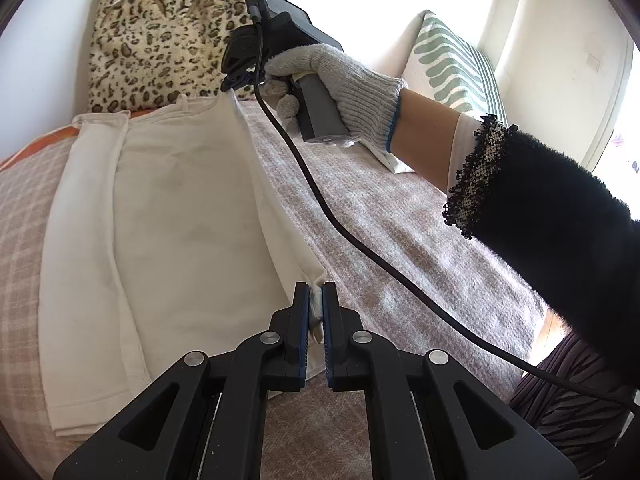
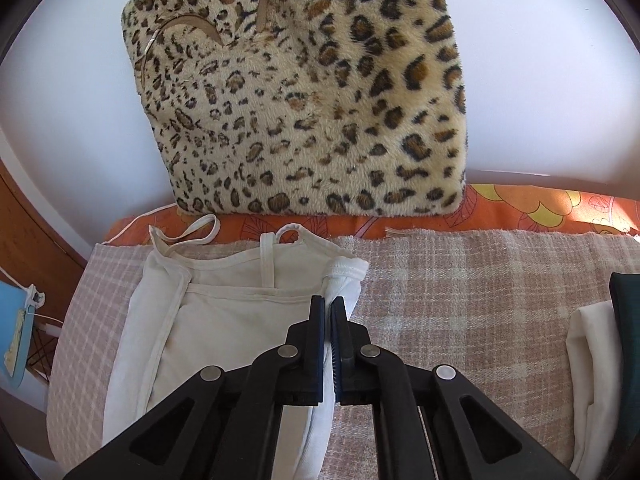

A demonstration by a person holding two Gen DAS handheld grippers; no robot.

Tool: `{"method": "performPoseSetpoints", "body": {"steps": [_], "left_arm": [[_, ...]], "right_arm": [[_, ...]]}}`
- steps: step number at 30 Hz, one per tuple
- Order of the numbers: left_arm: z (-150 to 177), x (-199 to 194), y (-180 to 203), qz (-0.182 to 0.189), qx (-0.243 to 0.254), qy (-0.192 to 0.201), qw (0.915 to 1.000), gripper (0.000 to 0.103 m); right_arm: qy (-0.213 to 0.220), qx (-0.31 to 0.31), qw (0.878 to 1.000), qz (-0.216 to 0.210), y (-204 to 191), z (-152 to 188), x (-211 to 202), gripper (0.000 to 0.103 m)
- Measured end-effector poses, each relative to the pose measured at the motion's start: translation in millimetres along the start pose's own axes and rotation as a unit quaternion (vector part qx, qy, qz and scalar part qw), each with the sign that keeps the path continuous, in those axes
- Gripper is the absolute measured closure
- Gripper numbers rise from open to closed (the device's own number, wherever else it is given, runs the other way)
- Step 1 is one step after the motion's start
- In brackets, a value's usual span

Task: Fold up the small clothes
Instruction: 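Close the left gripper on the hem corner while the right gripper grips the strap-end edge, then fold the second side edge over the middle onto the first fold with both grippers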

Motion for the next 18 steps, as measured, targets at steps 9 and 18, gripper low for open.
{"method": "performPoseSetpoints", "body": {"steps": [9, 18], "left_arm": [[2.8, -10.8, -22.0, -0.012, -0.026, 0.006, 0.9996, 0.098], [10.0, -24.6, -41.9, -0.030, -0.045, 0.018, 0.9984, 0.098]], "right_arm": [[-0.001, -0.038, 0.999, 0.001, -55.7, -19.9, 15.4, 0.103], [-0.007, -0.068, 0.998, -0.004, -92.1, -25.2, 32.7, 0.103]]}}
Point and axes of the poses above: each gripper's, at about its wrist camera, not at the fingertips, and x roughly the way its jaws point, y to its right, z to its underside, the point moved 5 cm from there along x, roughly the way its jaws point, and after that the axes turned 10 degrees about -x, right-handed, at the moved point
